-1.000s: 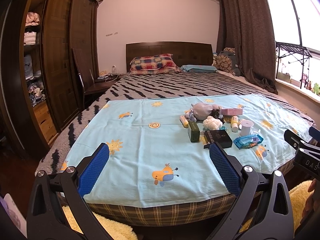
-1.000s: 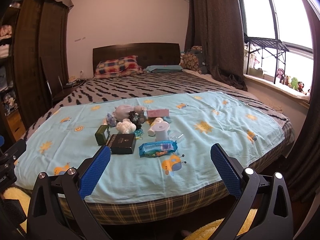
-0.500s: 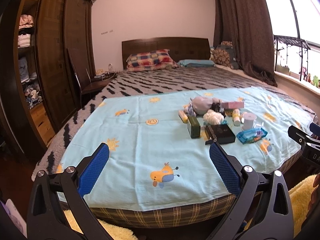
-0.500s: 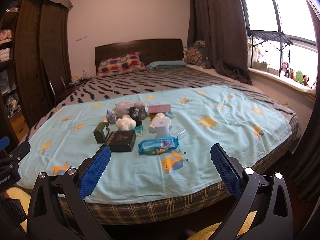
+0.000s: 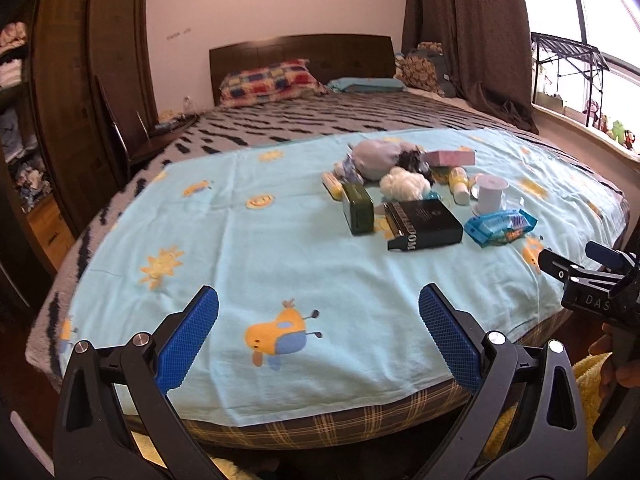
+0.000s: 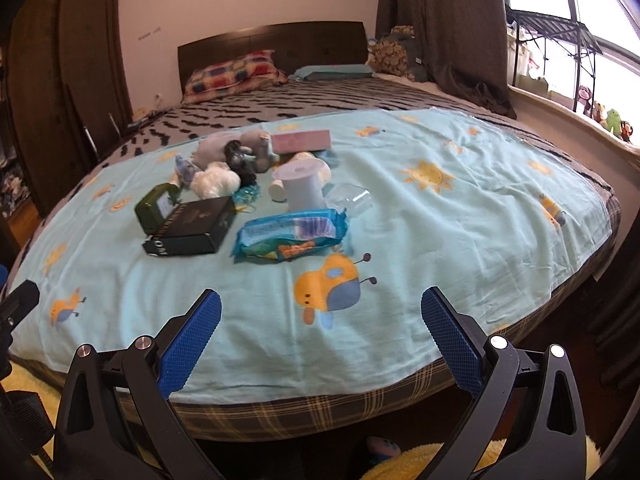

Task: Collect trash
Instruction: 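Grasp the blue wipe pack with right tool while left tool grasps black box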

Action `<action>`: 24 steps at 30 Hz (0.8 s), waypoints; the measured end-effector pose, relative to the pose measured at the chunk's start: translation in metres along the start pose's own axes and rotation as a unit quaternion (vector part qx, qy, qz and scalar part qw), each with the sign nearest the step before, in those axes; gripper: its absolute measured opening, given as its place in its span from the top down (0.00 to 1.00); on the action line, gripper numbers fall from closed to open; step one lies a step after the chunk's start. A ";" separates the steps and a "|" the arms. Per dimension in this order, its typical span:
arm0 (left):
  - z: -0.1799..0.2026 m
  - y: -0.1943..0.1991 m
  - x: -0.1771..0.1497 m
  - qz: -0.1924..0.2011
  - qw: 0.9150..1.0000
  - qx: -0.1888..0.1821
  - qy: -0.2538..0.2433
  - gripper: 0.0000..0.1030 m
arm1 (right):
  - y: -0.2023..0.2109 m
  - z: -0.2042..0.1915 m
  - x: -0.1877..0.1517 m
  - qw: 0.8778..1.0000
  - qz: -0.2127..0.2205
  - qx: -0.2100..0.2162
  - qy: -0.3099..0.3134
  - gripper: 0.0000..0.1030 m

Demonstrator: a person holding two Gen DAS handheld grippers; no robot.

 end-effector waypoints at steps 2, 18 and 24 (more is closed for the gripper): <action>0.001 -0.008 0.000 -0.008 1.000 -0.012 0.002 0.08 | -0.006 0.003 0.001 1.000 -0.003 0.007 -0.001 0.03; 0.033 -0.054 0.020 -0.045 0.998 -0.041 -0.034 0.08 | -0.065 -0.022 0.050 0.998 -0.049 0.023 0.031 0.03; 0.046 -0.067 0.033 -0.049 0.996 -0.060 -0.044 0.08 | -0.078 -0.021 0.060 0.998 -0.054 0.019 0.027 0.07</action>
Point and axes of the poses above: each gripper's, at about its wrist camera, not at the fingertips, and y roughly against the way its jaws point, z to its right, x to its top, the point moved 3 cm from there along -y, roughly the way its jaws point, and after that the axes turned 14 degrees about -z, right-handed, at the moved point
